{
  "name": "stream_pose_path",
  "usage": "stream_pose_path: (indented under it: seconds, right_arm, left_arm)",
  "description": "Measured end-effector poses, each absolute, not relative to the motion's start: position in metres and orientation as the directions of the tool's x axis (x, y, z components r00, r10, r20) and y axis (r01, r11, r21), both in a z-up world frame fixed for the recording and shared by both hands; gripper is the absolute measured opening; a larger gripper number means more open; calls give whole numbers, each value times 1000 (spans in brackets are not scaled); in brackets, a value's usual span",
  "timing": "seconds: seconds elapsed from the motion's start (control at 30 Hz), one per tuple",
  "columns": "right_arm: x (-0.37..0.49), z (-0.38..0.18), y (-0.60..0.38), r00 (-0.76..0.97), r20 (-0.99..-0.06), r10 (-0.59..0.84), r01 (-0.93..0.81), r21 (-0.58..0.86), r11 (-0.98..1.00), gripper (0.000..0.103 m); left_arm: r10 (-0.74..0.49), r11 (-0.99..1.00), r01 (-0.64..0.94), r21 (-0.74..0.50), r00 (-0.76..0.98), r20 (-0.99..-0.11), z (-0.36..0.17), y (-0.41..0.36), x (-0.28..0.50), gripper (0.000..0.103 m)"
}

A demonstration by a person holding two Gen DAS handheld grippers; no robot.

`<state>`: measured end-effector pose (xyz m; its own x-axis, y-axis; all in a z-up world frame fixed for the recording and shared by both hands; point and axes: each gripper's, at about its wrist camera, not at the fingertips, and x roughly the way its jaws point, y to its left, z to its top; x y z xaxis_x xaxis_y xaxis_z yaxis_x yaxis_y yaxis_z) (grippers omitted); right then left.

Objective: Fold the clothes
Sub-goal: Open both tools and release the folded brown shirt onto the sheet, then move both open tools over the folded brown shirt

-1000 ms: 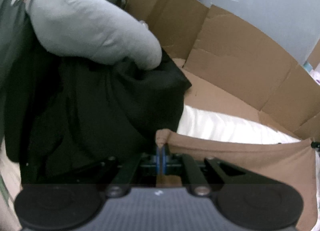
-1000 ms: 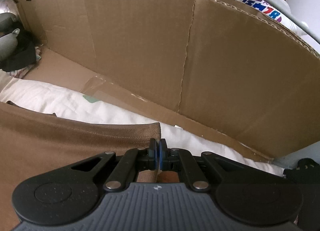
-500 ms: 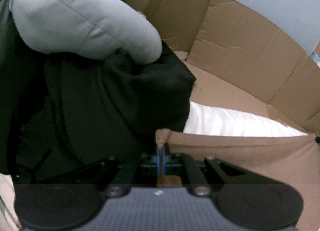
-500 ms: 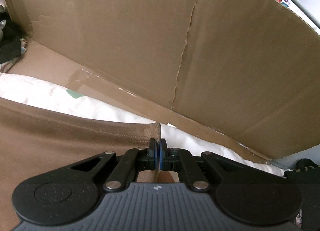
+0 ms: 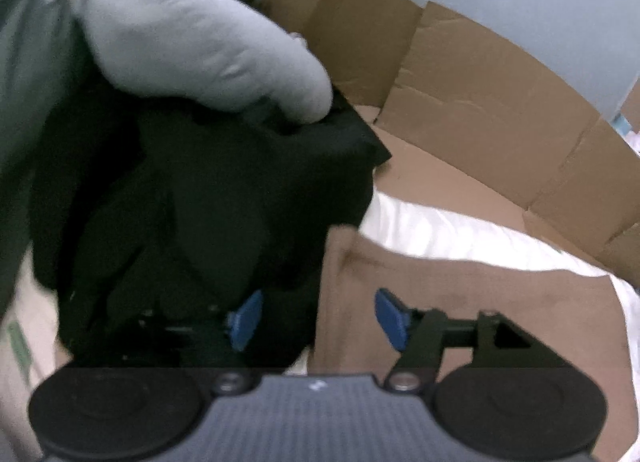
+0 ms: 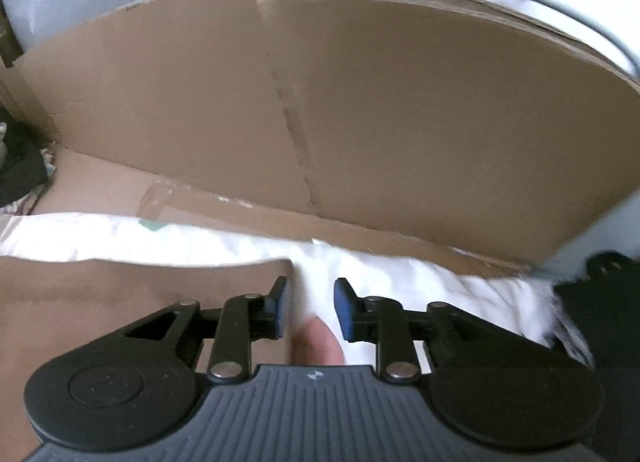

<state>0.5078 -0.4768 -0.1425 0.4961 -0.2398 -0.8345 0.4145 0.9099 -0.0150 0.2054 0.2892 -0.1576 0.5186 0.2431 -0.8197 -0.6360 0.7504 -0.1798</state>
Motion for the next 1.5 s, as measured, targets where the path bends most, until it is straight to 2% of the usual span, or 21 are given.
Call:
stream_pose_path:
  seconds: [0.37, 0.73, 0.93, 1.03, 1.07, 1.13, 1.3, 1.37, 1.5]
  right_arm:
    - [421, -126, -463, 486, -853, -191, 434, 45, 900, 36]
    - [352, -136, -404, 451, -882, -135, 390, 58, 919, 36]
    - [333, -140, -389, 434, -889, -142, 426, 64, 902, 36]
    - [327, -139, -388, 437, -887, -149, 463, 80, 883, 41]
    - [325, -139, -388, 438, -886, -152, 475, 85, 876, 46]
    - [318, -142, -389, 442, -883, -161, 514, 102, 852, 51]
    - [299, -161, -393, 415, -893, -173, 566, 105, 818, 51]
    - [294, -164, -392, 413, -891, -186, 579, 99, 810, 51]
    - [300, -166, -375, 443, -877, -185, 512, 78, 856, 50]
  left_arm:
    - [199, 755, -633, -171, 470, -860, -134, 249, 152, 70]
    - [149, 760, -626, -175, 430, -890, -142, 179, 119, 70]
    - [132, 765, -619, -179, 422, -897, -145, 143, 115, 74]
    - [153, 759, -631, -161, 414, -897, -148, 132, 110, 81]
    - [158, 734, -658, -169, 408, -899, -152, 131, 107, 82]
    - [148, 684, -701, -199, 401, -904, -161, 132, 99, 81]
    - [223, 678, -723, -135, 377, -899, -173, 125, 90, 79]
    - [226, 664, -735, -138, 374, -899, -177, 125, 92, 74]
    - [230, 690, -713, -123, 378, -897, -180, 115, 109, 72]
